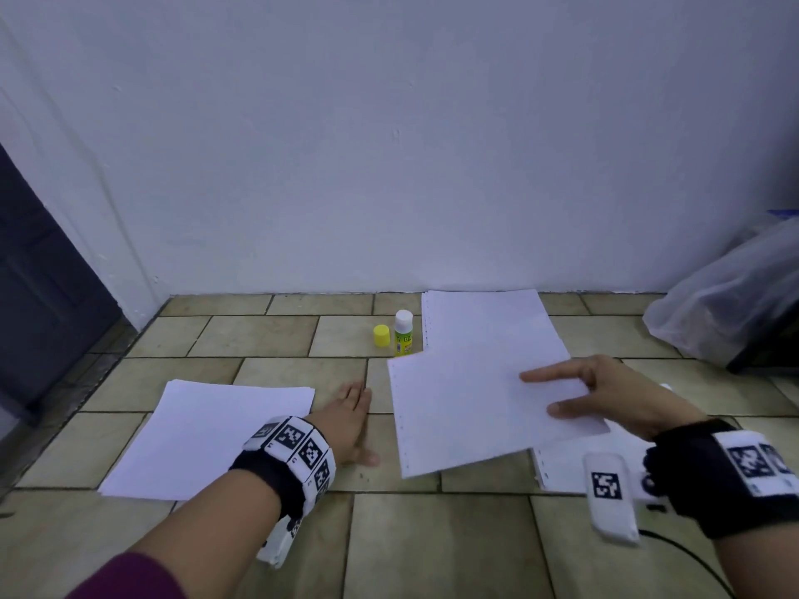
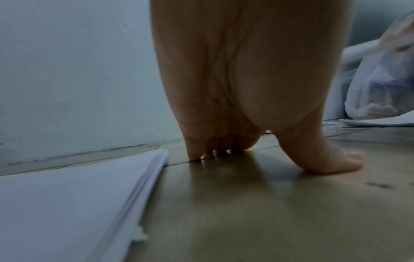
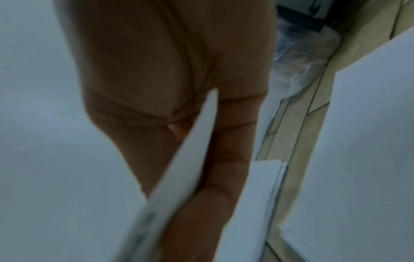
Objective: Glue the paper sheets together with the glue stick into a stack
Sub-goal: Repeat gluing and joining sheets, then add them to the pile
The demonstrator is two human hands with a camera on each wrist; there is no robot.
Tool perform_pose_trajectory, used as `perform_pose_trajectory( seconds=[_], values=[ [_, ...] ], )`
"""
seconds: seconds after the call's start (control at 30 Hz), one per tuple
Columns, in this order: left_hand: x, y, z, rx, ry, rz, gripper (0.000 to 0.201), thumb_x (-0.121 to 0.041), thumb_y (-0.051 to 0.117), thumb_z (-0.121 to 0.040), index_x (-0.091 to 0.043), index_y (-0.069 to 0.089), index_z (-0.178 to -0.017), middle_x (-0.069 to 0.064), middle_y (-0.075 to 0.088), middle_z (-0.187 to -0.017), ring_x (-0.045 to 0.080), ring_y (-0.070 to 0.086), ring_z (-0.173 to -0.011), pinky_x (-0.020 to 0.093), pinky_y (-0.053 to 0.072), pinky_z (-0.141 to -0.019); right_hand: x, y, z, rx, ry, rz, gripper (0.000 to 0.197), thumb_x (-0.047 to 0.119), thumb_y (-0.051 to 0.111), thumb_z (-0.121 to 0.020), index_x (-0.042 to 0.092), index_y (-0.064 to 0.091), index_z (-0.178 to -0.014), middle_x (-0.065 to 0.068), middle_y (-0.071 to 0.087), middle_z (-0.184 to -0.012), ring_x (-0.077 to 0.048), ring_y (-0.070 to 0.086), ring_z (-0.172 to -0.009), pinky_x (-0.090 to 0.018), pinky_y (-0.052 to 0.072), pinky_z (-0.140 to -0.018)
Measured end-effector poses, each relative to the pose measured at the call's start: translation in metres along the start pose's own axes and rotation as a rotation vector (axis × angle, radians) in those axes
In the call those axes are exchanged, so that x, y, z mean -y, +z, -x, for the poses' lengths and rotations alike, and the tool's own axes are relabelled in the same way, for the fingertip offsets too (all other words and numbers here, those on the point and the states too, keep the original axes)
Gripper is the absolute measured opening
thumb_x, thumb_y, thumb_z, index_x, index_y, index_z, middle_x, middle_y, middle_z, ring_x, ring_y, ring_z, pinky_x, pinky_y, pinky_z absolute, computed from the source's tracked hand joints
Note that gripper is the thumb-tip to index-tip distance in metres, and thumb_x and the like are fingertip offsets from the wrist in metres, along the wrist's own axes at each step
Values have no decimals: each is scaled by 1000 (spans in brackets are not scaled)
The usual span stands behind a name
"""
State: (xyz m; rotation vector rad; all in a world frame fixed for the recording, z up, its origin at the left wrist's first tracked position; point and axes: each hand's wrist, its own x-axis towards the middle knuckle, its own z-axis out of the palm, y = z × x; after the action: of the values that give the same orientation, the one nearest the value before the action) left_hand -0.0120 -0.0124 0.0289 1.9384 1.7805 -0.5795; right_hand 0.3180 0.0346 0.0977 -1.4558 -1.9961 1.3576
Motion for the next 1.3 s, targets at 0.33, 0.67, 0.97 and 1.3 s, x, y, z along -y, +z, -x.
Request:
perform_pose_trajectory(
  seconds=[0.33, 0.67, 0.97, 1.3],
  values=[
    [-7, -4, 0, 25, -46, -62, 101, -49, 52, -93, 0, -18, -148, 16, -20, -158, 27, -17, -146, 36, 1, -120, 19, -55, -40, -214, -129, -353, 57, 30, 92, -49, 26, 75, -103, 3, 69, -115, -3, 67, -95, -15, 50, -88],
    [-8, -1, -6, 9, -78, -75, 105, -51, 55, -91, -2, -17, -149, 15, -21, -158, 26, -19, -146, 36, -1, -120, 1, -52, -117, -317, 105, 15, 47, -4, 66, -82, 18, 64, -124, -13, 59, -128, -25, 54, -114, -20, 34, -95],
    [-6, 0, -8, 17, -73, -114, 105, -52, 53, -91, -1, -18, -148, 17, -22, -157, 28, -22, -145, 36, -5, -120, -14, -52, -172, -210, 162, 335, 44, -2, 68, -81, 25, 67, -115, -8, 47, -142, -29, 48, -126, -26, 35, -96],
    [-13, -4, -6, 32, -89, -144, 102, -50, 51, -93, 1, -17, -148, 18, -21, -157, 28, -21, -145, 35, -7, -118, -44, -49, -190, -163, 290, 591, 52, 14, 80, -74, 27, 62, -120, -7, 55, -130, -26, 52, -118, -27, 39, -91]
  ],
)
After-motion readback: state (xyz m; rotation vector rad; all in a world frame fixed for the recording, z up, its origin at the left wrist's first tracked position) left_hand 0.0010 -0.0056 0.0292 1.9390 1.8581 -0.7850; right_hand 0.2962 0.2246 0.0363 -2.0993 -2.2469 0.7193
